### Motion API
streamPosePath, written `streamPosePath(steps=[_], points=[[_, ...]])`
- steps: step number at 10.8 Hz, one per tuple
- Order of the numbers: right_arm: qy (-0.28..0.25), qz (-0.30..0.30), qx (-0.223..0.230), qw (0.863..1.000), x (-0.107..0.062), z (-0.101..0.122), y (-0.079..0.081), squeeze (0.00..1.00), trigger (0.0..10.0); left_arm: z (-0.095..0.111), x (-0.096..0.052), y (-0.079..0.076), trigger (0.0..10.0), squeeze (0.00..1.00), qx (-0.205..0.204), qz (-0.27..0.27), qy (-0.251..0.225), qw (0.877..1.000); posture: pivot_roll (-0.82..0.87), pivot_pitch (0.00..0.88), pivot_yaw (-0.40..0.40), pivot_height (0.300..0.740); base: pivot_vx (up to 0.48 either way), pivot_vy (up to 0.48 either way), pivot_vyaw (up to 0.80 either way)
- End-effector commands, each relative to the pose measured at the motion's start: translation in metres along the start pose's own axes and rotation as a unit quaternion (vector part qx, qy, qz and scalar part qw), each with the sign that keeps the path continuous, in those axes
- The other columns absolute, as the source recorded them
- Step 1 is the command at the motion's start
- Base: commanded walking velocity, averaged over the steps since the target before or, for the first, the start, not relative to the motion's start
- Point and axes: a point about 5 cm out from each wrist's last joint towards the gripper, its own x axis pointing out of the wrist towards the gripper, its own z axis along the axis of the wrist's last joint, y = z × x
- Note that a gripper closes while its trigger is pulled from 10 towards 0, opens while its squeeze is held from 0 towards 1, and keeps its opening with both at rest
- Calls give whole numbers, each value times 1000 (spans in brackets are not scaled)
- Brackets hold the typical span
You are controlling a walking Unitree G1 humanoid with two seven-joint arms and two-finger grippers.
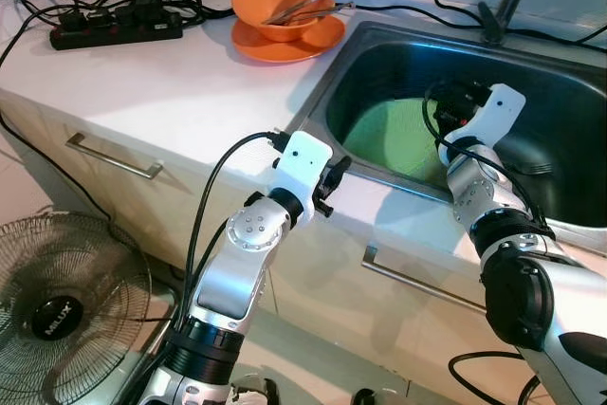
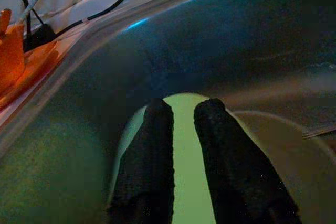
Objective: Kitchen organization
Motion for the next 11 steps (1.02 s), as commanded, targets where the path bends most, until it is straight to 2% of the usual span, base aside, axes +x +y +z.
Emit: streamPosePath(steps=[1,3,4,5,6,7,8,9,10,11], points=[[-3,7,-7,1000,1,2,6,0,10000,2,-1,-1,10000,0,-2,0,-1,1000,100,83,16,740,0,0,0],[-25,17,-30,999,2,10,10,0,10000,2,-1,0,10000,0,1,5,-4,1000,99,83,17,740,0,0,0],[-69,37,-64,995,2,21,18,0,10000,6,-1,3,10000,0,0,21,-29,999,95,80,17,740,0,0,0],[-115,67,-89,987,0,30,28,0,10000,13,-1,12,10000,0,1,53,-70,996,86,83,18,740,0,0,0],[-170,110,-114,973,-7,36,41,0,10000,20,-2,17,10000,0,30,92,-105,990,82,88,18,740,0,0,0],[-209,138,-124,960,-16,36,49,0,10000,26,-2,31,10000,0,23,122,-107,986,76,95,18,740,0,0,0],[-229,153,-131,952,-26,31,54,0,10000,28,-4,42,10000,0,45,150,-126,980,69,104,20,740,0,0,0],[-234,161,-126,951,-32,25,57,0,10000,31,-6,47,10000,0,47,166,-149,974,63,110,23,740,0,0,0],[-226,170,-133,950,-41,9,58,0,10000,32,-10,55,10000,0,50,197,-179,963,49,109,27,740,0,0,0],[-221,171,-138,950,-45,2,56,0,10000,30,-12,59,10000,0,45,213,-186,958,48,100,27,740,0,0,0]])
